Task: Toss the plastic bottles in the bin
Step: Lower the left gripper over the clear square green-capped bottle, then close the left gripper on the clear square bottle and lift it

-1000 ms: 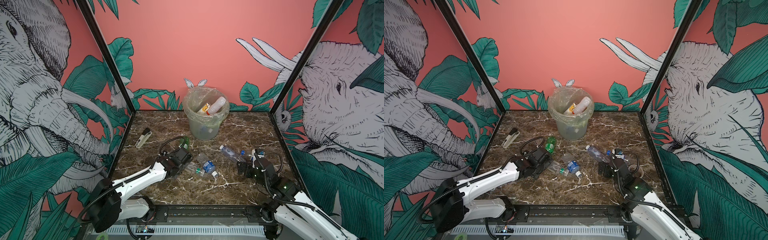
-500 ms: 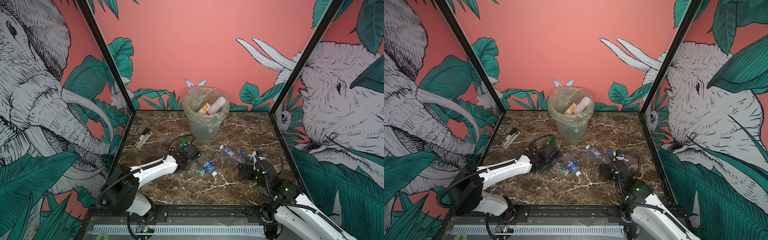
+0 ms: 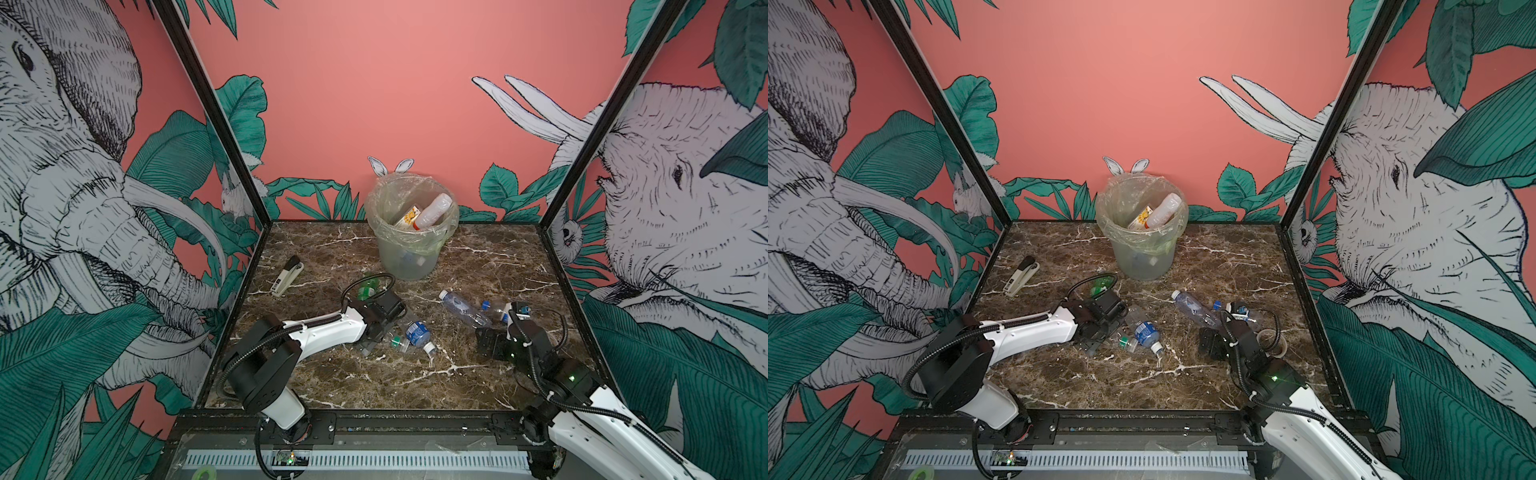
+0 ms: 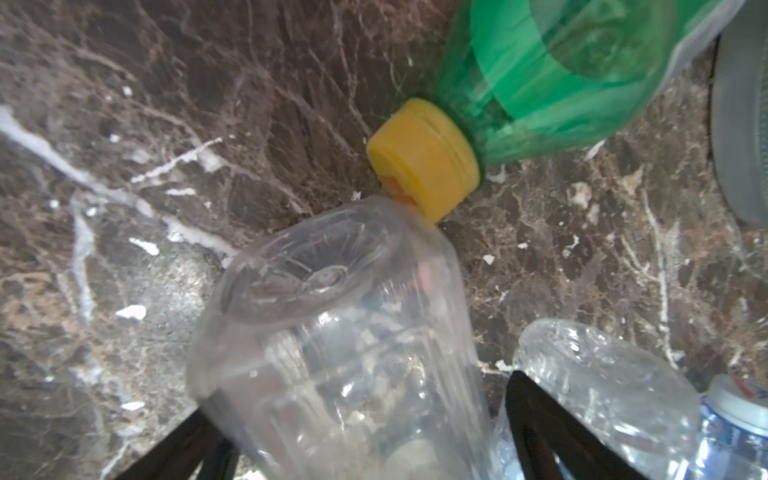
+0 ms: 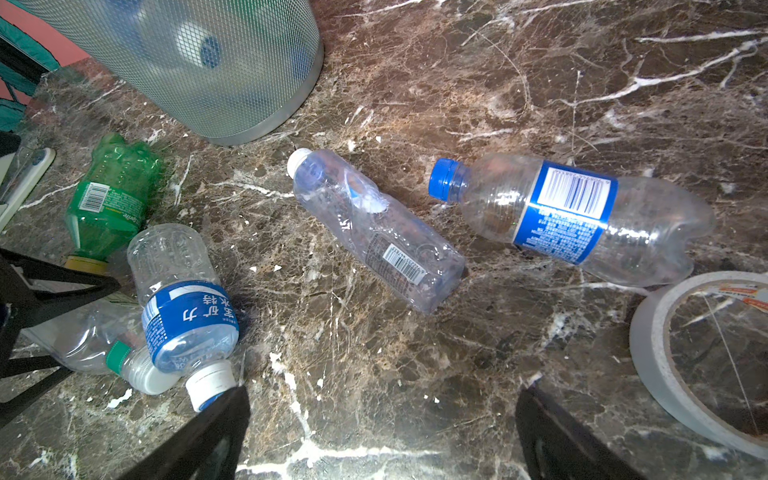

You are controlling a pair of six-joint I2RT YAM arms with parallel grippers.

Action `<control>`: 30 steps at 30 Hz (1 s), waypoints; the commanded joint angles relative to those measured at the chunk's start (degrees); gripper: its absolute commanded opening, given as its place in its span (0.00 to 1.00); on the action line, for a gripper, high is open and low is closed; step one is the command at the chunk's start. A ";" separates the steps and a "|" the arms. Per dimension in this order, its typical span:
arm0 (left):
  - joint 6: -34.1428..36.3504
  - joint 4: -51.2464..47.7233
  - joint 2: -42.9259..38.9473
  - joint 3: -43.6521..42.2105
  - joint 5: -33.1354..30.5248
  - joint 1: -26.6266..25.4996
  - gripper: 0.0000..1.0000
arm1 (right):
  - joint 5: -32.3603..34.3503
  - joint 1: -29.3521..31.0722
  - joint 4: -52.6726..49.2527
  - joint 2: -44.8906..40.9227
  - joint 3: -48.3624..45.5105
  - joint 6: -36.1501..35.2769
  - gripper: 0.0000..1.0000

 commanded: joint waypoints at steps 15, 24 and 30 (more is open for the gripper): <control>0.43 4.25 2.75 -2.85 1.25 -0.44 0.83 | 1.44 -0.20 -2.49 0.56 1.96 1.47 0.99; 2.46 5.11 -0.18 -6.33 0.26 -1.54 0.74 | 1.20 -0.20 -2.84 1.53 2.90 2.16 0.99; 4.91 5.44 -2.92 -8.64 -0.71 -2.29 0.64 | 0.73 -0.20 -2.59 3.03 3.88 3.04 0.99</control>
